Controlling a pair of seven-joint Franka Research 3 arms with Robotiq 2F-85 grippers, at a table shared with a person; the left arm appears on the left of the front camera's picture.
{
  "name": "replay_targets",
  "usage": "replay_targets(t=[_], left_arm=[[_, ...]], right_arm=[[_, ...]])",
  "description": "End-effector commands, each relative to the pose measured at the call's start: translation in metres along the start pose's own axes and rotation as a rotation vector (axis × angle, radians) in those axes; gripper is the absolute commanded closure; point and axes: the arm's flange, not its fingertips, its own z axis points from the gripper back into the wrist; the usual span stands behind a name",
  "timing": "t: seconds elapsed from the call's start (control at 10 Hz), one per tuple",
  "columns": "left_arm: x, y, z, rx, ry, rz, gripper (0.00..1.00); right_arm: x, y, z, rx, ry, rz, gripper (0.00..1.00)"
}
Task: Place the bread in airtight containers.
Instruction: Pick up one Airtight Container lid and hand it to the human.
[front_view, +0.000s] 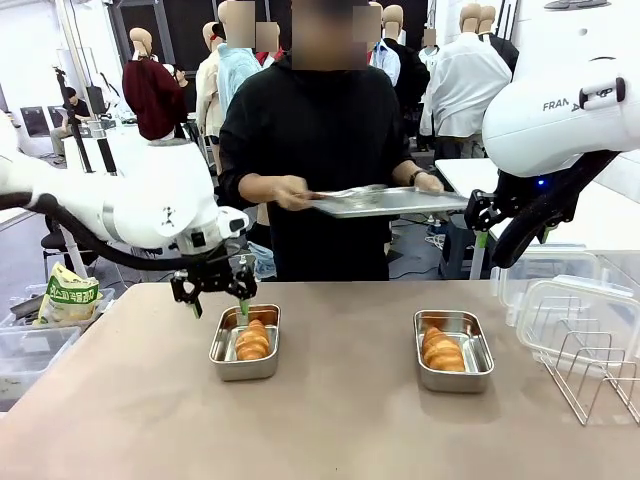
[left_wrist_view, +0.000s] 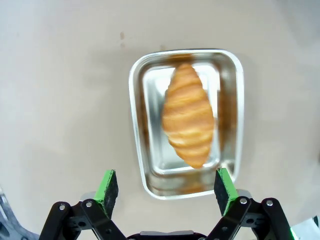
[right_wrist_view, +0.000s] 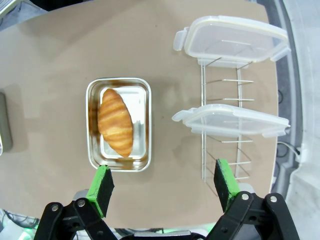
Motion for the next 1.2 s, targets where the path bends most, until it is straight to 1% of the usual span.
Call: replay_targets(t=[0.0, 0.1, 0.3, 0.4, 0.7, 0.8, 1.1], left_arm=[[-0.014, -0.003, 0.036, -0.09, -0.025, -0.139, 0.0], [-0.018, -0.002, 0.054, -0.16, -0.027, -0.208, 0.0], [-0.031, -0.005, 0.093, -0.17, -0.127, -0.282, 0.0], [-0.033, -0.01, 0.098, -0.148, -0.142, -0.302, 0.0], [-0.031, -0.014, 0.087, -0.176, -0.096, -0.31, 0.0], [-0.029, -0.018, 0.102, -0.141, -0.135, -0.29, 0.0], [-0.029, -0.018, 0.102, -0.141, -0.135, -0.29, 0.0]], right_arm=[[-0.003, 0.0, -0.002, 0.001, -0.002, -0.004, 0.0], [-0.003, 0.0, -0.002, 0.001, -0.002, -0.004, 0.0], [-0.003, 0.0, -0.002, 0.001, -0.002, -0.004, 0.0], [-0.003, 0.0, -0.002, 0.001, -0.002, -0.004, 0.0], [-0.003, 0.0, -0.002, 0.001, -0.002, -0.004, 0.0], [-0.003, 0.0, -0.002, 0.001, -0.002, -0.004, 0.0], [-0.003, 0.0, -0.002, 0.001, -0.002, -0.004, 0.0]])
